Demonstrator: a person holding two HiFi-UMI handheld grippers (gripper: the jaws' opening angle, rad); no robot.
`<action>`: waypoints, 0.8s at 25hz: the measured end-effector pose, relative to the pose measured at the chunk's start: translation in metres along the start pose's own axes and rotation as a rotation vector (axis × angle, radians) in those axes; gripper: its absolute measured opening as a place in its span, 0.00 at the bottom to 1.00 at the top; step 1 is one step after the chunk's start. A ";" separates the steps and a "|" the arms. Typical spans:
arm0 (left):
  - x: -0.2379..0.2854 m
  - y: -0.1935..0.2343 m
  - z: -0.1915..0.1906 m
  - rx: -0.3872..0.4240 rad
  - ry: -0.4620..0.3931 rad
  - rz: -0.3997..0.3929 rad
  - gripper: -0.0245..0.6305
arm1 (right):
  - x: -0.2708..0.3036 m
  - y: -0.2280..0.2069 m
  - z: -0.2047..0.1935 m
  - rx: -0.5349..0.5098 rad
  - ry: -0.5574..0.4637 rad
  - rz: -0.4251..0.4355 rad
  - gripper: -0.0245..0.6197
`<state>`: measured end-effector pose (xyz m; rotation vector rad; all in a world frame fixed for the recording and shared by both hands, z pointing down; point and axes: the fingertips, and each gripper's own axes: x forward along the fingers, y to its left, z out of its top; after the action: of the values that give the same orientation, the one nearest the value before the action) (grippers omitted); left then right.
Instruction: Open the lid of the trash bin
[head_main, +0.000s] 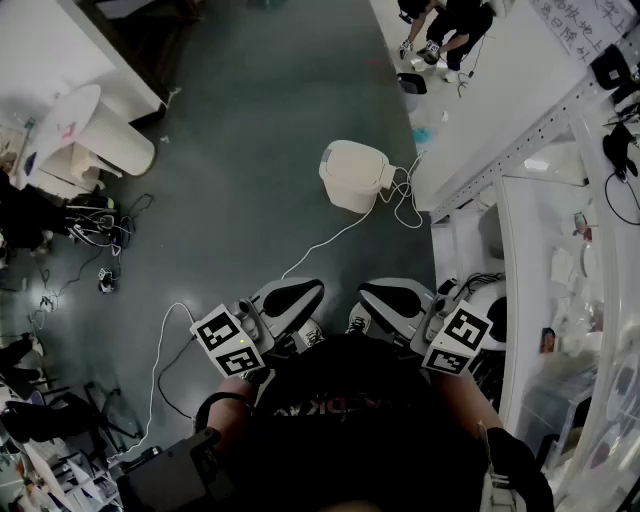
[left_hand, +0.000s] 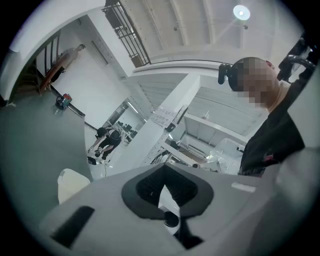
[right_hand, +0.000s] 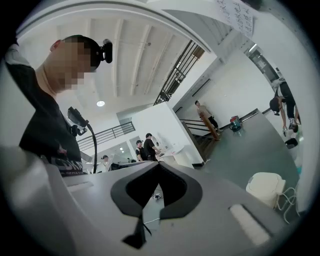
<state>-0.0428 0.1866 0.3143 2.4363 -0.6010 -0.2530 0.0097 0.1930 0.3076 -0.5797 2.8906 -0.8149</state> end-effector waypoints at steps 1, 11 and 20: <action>0.001 0.000 0.000 -0.001 0.000 0.000 0.04 | 0.000 -0.001 0.001 0.000 -0.001 -0.001 0.05; 0.007 0.002 0.000 -0.009 0.000 -0.005 0.04 | -0.004 -0.004 0.005 0.000 -0.022 0.010 0.05; 0.015 -0.008 -0.004 0.030 0.027 -0.052 0.04 | -0.007 -0.002 0.009 -0.005 -0.040 0.035 0.05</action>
<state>-0.0257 0.1876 0.3122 2.4822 -0.5342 -0.2339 0.0181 0.1894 0.3011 -0.5382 2.8589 -0.7831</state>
